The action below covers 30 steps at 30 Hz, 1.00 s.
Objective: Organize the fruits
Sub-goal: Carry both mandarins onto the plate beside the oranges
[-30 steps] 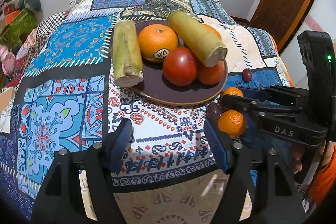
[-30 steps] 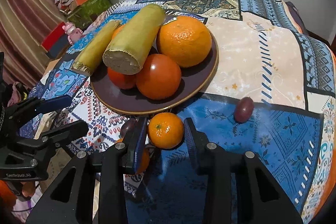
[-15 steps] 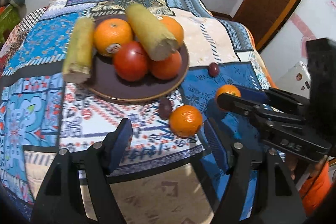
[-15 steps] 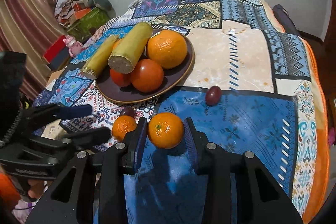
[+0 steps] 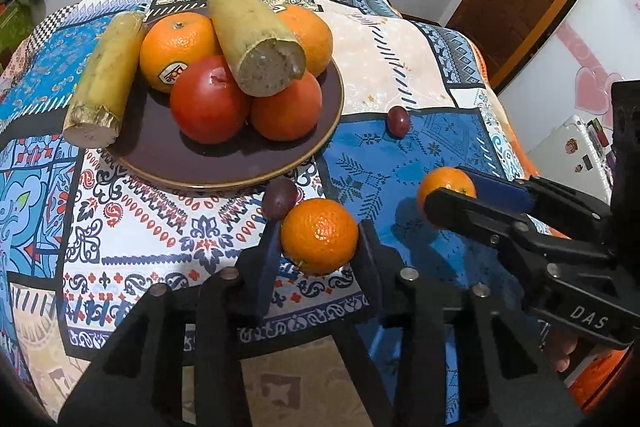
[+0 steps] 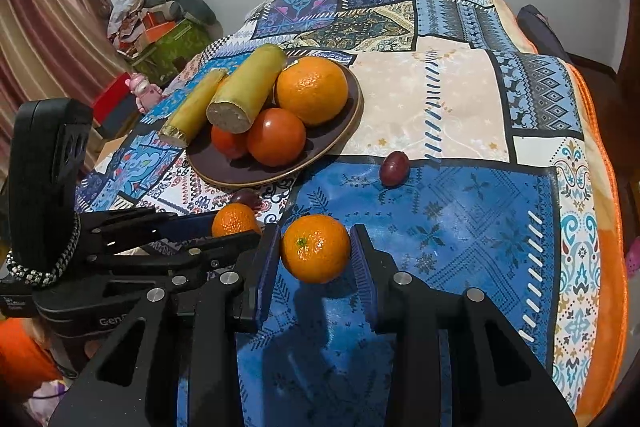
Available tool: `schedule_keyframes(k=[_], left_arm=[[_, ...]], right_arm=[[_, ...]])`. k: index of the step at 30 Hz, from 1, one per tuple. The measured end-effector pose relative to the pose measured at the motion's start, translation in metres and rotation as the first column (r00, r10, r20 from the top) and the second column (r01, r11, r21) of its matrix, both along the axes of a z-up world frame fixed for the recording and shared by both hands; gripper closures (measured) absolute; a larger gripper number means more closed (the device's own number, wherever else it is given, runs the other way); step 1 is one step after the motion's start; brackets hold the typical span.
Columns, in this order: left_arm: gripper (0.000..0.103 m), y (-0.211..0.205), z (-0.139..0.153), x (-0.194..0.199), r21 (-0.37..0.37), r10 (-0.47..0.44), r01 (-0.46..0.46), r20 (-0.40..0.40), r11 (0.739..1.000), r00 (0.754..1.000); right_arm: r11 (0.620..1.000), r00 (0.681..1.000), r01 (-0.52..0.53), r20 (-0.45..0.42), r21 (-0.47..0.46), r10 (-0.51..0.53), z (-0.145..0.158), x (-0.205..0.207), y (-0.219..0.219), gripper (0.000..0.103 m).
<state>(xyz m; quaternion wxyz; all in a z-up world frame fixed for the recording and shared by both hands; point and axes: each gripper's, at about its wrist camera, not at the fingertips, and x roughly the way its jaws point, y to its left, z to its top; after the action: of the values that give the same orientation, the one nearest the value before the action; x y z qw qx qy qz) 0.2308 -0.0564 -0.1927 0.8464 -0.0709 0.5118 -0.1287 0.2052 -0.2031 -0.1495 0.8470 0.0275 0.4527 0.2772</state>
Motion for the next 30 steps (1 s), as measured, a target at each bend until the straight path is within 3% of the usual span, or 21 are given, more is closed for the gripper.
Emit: schedule_keyframes(k=[8, 18, 30], left_arm=[[0.065, 0.013, 0.013, -0.011, 0.004, 0.01, -0.01, 0.038, 1.0, 0.999], [0.065, 0.052, 0.045, -0.007, 0.054, 0.088, -0.095, 0.127, 0.994, 0.988], [0.065, 0.076, 0.04, 0.025, 0.042, 0.156, -0.162, 0.129, 0.986, 0.979]], right_arm=[[1.0, 1.0, -0.003, 0.013, 0.009, 0.003, 0.005, 0.002, 0.005, 0.07], [1.0, 0.999, -0.008, 0.046, 0.017, 0.007, 0.015, 0.015, 0.018, 0.07], [1.0, 0.997, 0.011, 0.082, 0.007, -0.012, 0.021, 0.045, 0.033, 0.07]])
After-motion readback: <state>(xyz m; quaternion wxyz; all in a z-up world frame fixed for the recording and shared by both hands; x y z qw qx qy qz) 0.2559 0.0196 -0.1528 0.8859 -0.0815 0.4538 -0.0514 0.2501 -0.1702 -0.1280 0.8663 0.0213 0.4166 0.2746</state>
